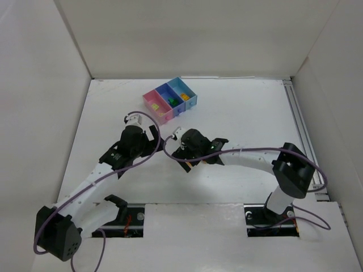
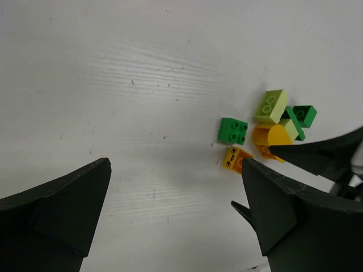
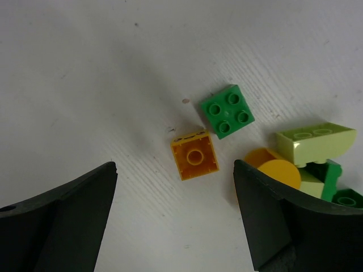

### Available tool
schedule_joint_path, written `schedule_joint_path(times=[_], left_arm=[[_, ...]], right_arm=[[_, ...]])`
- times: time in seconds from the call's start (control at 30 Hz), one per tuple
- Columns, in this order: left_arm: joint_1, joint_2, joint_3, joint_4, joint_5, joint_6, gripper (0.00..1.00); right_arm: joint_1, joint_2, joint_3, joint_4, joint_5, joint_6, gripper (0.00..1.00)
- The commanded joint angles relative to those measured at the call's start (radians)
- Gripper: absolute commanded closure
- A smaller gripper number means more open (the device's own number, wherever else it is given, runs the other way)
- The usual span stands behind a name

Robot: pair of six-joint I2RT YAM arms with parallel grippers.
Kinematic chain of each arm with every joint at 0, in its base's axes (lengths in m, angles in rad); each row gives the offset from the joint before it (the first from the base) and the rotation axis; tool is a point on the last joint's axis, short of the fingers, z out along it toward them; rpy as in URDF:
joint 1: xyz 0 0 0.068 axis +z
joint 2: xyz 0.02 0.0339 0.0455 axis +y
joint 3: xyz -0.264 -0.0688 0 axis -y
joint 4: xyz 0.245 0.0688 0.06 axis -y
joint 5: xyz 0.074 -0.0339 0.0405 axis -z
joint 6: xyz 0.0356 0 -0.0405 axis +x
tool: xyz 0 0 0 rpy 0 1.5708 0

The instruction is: Sort the legos into containers by color

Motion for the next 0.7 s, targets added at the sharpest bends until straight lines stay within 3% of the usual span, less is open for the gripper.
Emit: schedule_joint_path(times=[0.0,0.3,0.43,0.57,0.67], left_arm=[[-0.005,-0.110,-0.017,-0.003,0.000,-0.066,0.00],[-0.005,-0.188,-0.017,-0.047,-0.049,-0.066,0.00],[-0.005,-0.179,0.001,-0.057,-0.049,-0.066,0.00],[-0.005,-0.158,0.010,-0.057,-0.049,-0.066,0.00],[-0.005,-0.145,0.021,-0.057,-0.058,-0.066,0.00]], right_arm=[[0.009,0.051,0.035,0.051,-0.008,-0.019,0.12],[0.009,0.157,0.064,0.075,0.042,-0.019,0.12],[0.009,0.186,0.073,0.075,0.076,-0.010,0.19],[0.009,0.177,0.062,0.075,0.067,-0.001,0.42],[0.009,0.151,0.062,0.057,0.045,0.009,0.49]])
